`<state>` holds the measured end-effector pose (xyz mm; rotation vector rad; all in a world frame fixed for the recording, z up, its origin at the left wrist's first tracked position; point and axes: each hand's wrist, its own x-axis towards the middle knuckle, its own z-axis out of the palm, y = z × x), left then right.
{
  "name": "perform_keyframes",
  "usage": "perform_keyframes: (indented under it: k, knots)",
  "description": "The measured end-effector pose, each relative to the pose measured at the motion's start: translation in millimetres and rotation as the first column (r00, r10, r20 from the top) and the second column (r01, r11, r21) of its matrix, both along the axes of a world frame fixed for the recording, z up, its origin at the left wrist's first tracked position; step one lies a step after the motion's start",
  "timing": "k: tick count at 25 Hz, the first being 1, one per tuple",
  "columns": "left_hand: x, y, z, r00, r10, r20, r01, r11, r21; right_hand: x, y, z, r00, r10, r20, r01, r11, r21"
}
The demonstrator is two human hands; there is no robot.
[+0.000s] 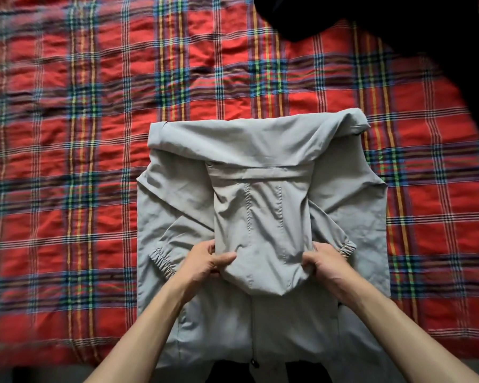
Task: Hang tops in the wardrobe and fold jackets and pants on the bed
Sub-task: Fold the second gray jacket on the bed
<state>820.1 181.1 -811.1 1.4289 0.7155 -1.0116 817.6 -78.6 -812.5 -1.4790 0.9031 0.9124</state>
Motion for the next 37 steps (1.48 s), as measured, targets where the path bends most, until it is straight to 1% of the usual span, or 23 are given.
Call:
perform_keyframes:
  k: [2, 4, 5, 7, 9, 10, 11, 12, 14, 18, 19, 21, 22, 23, 24, 25, 27, 28, 29, 30, 32, 35, 37]
  knots:
    - [15, 7, 4, 0.993, -0.111, 0.026, 0.108, 0.988, 0.112, 6, -10, -6, 0.981, 0.194, 0.023, -0.191, 0.975, -0.110]
    - [48, 18, 4, 0.989, -0.004, 0.149, -0.037, 0.961, 0.275, 30, -26, -1, 0.980, 0.158, 0.119, -0.131, 0.970, -0.205]
    - [73, 26, 4, 0.960, 0.150, 0.235, -0.214, 0.936, 0.278, 52, -33, 4, 0.978, 0.048, 0.202, -0.001, 0.975, -0.223]
    - [130, 36, 3, 0.823, 0.486, 0.292, -0.539, 0.831, 0.135, 111, -47, 13, 0.925, -0.193, 0.327, 0.245, 0.961, -0.128]
    - [187, 48, -10, 0.669, 0.703, 0.241, -0.733, 0.678, 0.055, 172, -57, 14, 0.836, -0.476, 0.272, 0.465, 0.879, 0.108]
    - [209, 57, -21, 0.600, 0.765, 0.234, -0.796, 0.599, 0.086, 198, -59, 10, 0.786, -0.582, 0.210, 0.563, 0.813, 0.148]
    - [226, 68, -35, 0.558, 0.793, 0.244, -0.830, 0.541, 0.139, 215, -59, 5, 0.750, -0.639, 0.170, 0.619, 0.769, 0.159]
    - [235, 80, -51, 0.573, 0.781, 0.246, -0.819, 0.534, 0.213, 225, -63, 0, 0.701, -0.703, 0.119, 0.685, 0.711, 0.162]
    - [241, 102, -79, 0.592, 0.755, 0.281, -0.805, 0.546, 0.231, 231, -75, -18, 0.682, -0.725, 0.094, 0.721, 0.688, 0.078]
    - [229, 96, -63, 0.527, 0.775, 0.348, -0.848, 0.451, 0.280, 219, -105, -25, 0.784, -0.617, 0.075, 0.618, 0.786, 0.003]
    - [230, 92, -61, 0.552, 0.738, 0.387, -0.830, 0.445, 0.336, 221, -110, -30, 0.779, -0.610, 0.146, 0.620, 0.784, -0.029]
    - [231, 80, -45, 0.728, 0.504, 0.464, -0.677, 0.426, 0.600, 220, -101, -20, 0.814, -0.386, 0.435, 0.523, 0.813, -0.257]
    - [232, 74, -36, 0.820, 0.303, 0.486, -0.571, 0.387, 0.724, 224, -94, -20, 0.847, -0.205, 0.491, 0.450, 0.767, -0.457]
    - [232, 68, -28, 0.866, 0.039, 0.499, -0.481, 0.336, 0.810, 226, -86, -19, 0.867, 0.140, 0.478, 0.288, 0.641, -0.711]
    - [232, 63, -26, 0.820, -0.274, 0.502, -0.424, 0.297, 0.855, 223, -77, -17, 0.773, 0.492, 0.401, 0.160, 0.461, -0.873]
    - [232, 52, -23, 0.685, -0.546, 0.483, -0.371, 0.310, 0.876, 220, -63, -16, 0.542, 0.763, 0.352, 0.127, 0.340, -0.932]
    - [234, 28, -40, 0.296, -0.850, 0.436, -0.187, 0.396, 0.899, 216, -25, -30, 0.088, 0.953, 0.289, 0.041, 0.286, -0.957]
    - [234, 15, -50, 0.153, -0.906, 0.395, -0.085, 0.386, 0.919, 215, -11, -43, -0.036, 0.974, 0.226, -0.028, 0.225, -0.974]
    - [232, 3, -63, 0.066, -0.940, 0.336, 0.009, 0.337, 0.941, 214, 0, -54, -0.080, 0.984, 0.159, -0.092, 0.152, -0.984]
    - [227, 0, -74, 0.036, -0.964, 0.264, 0.062, 0.265, 0.962, 213, 6, -68, -0.068, 0.991, 0.111, -0.136, 0.101, -0.986]
    - [221, 15, -93, 0.087, -0.981, 0.174, 0.086, 0.182, 0.980, 211, -10, -88, 0.071, 0.993, 0.093, -0.160, 0.104, -0.982]
    - [211, 54, -99, 0.343, -0.932, 0.120, 0.087, 0.159, 0.983, 201, -68, -100, 0.283, 0.959, 0.025, -0.162, 0.073, -0.984]
    - [203, 75, -95, 0.513, -0.857, 0.048, 0.126, 0.130, 0.983, 191, -95, -95, 0.472, 0.881, 0.025, -0.177, 0.123, -0.977]
